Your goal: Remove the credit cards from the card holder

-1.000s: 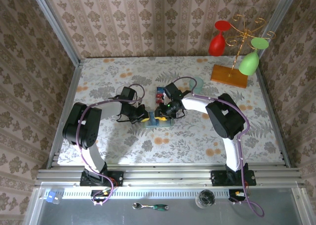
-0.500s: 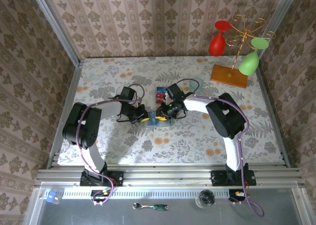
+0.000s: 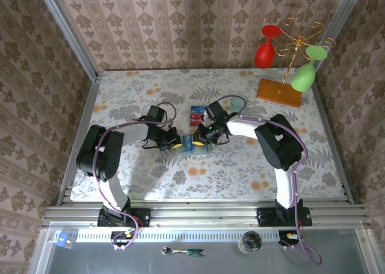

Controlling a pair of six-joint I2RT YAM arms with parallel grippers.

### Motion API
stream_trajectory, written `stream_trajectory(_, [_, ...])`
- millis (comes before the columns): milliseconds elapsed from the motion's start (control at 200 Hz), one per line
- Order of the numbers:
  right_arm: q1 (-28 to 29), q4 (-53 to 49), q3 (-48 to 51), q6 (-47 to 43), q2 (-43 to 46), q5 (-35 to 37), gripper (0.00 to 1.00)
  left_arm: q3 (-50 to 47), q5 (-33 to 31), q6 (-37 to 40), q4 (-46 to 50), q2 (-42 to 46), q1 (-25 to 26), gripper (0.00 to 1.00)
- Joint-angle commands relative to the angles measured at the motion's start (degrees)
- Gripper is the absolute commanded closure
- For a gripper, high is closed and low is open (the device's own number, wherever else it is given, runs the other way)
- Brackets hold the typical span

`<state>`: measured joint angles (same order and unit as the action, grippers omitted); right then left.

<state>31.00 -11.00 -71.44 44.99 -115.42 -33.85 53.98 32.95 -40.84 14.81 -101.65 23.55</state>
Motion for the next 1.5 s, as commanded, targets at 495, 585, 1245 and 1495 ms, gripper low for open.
stream_trajectory(495, [-2.43, -14.33, -3.00, -12.22, 7.53, 4.87, 0.99, 0.82, -1.25, -0.21, 2.85, 5.04, -0.18, 1.00])
stream_trajectory(585, [-2.48, -18.26, -5.23, -16.16, 7.70, 6.67, 1.00, 1.02, -2.33, 0.45, 4.22, 5.74, -0.61, 0.97])
stream_trajectory(1245, [-3.14, -36.28, -23.17, -59.87, 5.47, 24.98, 1.00, -0.99, -1.61, 1.86, 2.34, 0.54, -0.61, 0.87])
stream_trajectory(1495, [-3.23, -43.35, -36.51, -73.84, -1.36, 31.41, 1.00, -0.81, -1.24, 1.55, 1.75, 0.22, -0.48, 0.87])
